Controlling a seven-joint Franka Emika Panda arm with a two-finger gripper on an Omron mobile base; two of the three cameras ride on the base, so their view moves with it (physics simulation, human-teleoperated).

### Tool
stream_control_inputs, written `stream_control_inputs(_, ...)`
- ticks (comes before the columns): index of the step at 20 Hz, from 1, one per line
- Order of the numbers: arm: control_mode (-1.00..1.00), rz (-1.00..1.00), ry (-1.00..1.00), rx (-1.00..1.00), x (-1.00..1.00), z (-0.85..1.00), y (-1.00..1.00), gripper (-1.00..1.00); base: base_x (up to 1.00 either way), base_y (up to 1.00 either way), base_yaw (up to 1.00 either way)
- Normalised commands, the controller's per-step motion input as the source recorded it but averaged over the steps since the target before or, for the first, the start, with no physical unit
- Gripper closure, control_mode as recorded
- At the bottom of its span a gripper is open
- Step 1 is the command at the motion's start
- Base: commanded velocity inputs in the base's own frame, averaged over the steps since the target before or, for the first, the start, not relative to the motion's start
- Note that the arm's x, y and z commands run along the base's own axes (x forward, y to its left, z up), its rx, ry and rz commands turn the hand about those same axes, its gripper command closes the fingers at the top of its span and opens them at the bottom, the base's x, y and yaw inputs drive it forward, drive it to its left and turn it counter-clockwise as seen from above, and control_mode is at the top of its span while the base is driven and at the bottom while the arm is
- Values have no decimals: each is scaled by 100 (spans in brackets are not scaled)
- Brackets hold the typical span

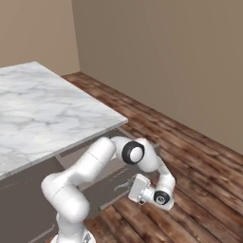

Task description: Take a straw from the drawer in front and place it inside the glass cup on the dining counter.

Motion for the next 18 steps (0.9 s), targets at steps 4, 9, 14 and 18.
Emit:
stream_control_inputs(4, -100, 13, -7, 0, -40, -7, -86, -100, 0, 0, 0)
stream_control_inputs(9, -100, 12, -6, -6, -44, 12, -19, -100, 0, 0, 0)
stream_control_inputs(14, -100, 7, -13, -21, -65, 66, -14, -100, 0, 0, 0)
stream_control_inputs(18, -100, 6, -32, -47, -88, 84, -29, -100, 0, 0, 0)
